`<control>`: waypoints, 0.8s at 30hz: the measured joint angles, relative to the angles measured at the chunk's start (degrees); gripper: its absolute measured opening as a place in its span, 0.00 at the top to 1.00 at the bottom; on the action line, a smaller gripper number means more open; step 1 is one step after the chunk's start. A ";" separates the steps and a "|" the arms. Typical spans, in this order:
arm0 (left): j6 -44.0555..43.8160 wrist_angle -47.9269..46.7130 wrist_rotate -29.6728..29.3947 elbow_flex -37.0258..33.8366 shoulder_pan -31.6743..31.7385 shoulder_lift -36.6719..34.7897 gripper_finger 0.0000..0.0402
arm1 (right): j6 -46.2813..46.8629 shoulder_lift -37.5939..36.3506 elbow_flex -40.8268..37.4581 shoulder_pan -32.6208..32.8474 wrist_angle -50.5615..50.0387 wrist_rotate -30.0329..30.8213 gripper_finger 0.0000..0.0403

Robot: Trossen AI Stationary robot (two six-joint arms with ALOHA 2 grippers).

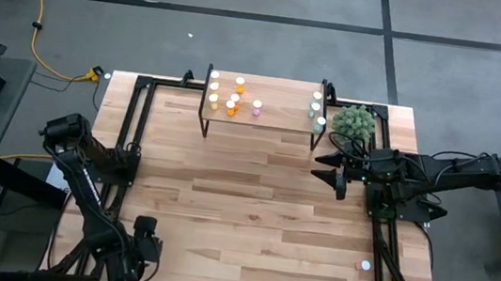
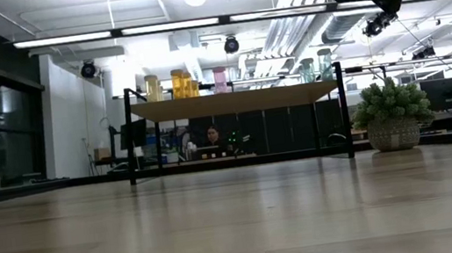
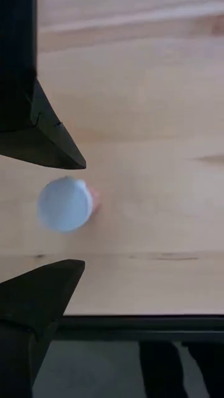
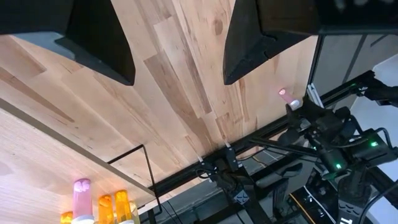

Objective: Pick and place medicine bottles onto shelf by color
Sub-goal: Put the left pink pill bottle aligned with the other pink bottle on the shelf

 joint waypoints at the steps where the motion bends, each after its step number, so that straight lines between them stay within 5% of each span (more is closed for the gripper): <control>1: 0.34 -0.04 -0.89 0.00 0.20 0.00 0.40 | -0.01 0.00 0.00 -0.01 -0.01 0.02 0.41; 24: 0.43 -1.58 -0.27 0.00 0.53 -0.02 0.43 | 0.00 0.00 0.00 0.00 -0.01 0.06 0.41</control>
